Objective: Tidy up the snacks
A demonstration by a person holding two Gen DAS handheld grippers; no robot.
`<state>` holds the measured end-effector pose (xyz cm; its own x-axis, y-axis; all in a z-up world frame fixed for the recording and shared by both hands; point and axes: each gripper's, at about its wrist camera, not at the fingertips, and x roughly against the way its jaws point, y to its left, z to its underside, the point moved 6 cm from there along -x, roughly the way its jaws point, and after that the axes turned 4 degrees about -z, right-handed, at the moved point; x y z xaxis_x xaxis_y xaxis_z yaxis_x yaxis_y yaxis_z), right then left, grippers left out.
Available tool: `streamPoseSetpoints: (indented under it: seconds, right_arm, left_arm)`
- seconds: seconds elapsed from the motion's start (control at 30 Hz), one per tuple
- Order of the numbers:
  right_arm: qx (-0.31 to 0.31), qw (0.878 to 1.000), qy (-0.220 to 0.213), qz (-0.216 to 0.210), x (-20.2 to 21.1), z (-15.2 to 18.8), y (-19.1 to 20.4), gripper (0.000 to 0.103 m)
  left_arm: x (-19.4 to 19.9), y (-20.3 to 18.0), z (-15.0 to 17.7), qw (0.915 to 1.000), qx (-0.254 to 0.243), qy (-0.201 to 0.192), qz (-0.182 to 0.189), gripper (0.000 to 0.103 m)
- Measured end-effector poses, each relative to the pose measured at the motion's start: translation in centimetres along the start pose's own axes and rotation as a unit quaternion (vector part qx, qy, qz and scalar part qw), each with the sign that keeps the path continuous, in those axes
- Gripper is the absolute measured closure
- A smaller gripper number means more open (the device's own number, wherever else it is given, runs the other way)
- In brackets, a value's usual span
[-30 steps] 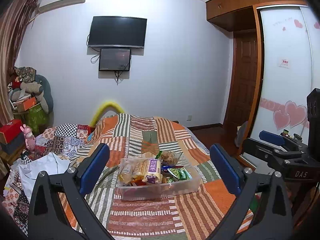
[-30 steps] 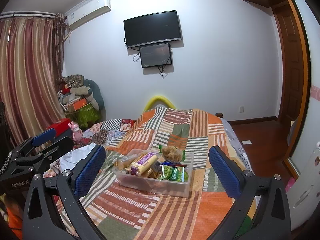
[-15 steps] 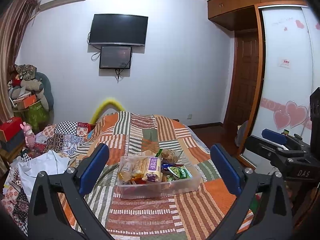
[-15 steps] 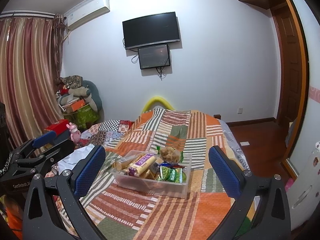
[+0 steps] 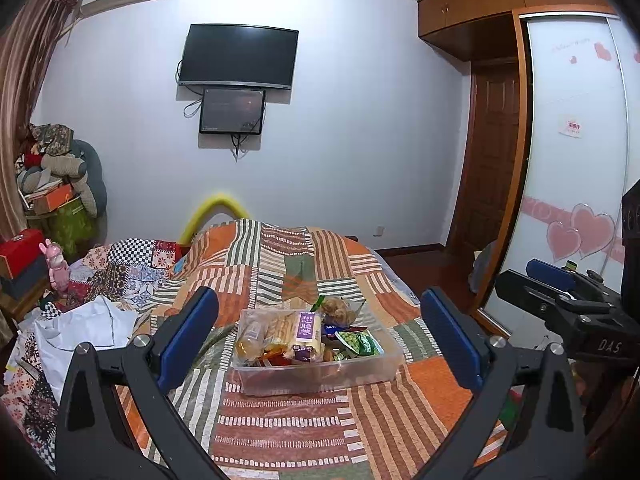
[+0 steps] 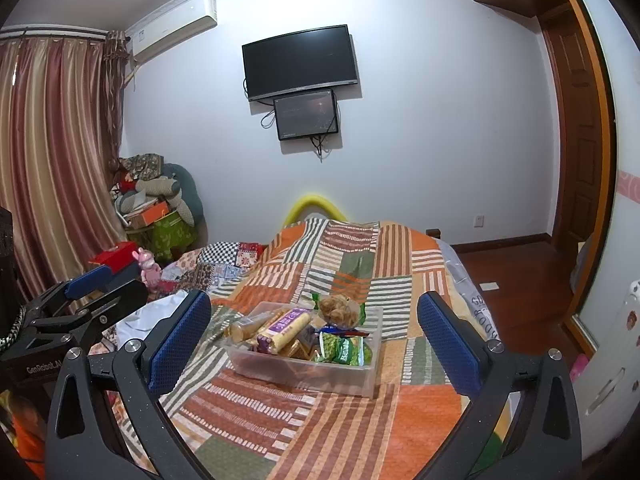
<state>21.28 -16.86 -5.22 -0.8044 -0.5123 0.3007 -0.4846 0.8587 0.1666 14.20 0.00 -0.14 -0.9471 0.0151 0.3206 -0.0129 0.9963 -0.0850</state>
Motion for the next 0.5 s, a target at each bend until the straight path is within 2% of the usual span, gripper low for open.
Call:
streamPoseSetpoints:
  seconds: [0.5]
  right_arm:
    - [0.0,1.0,0.006,0.002,-0.23,0.28,-0.05,0.0]
  left_arm:
    - [-0.05,-0.05,0.09,0.9999,0.001,-0.002,0.015,0.0]
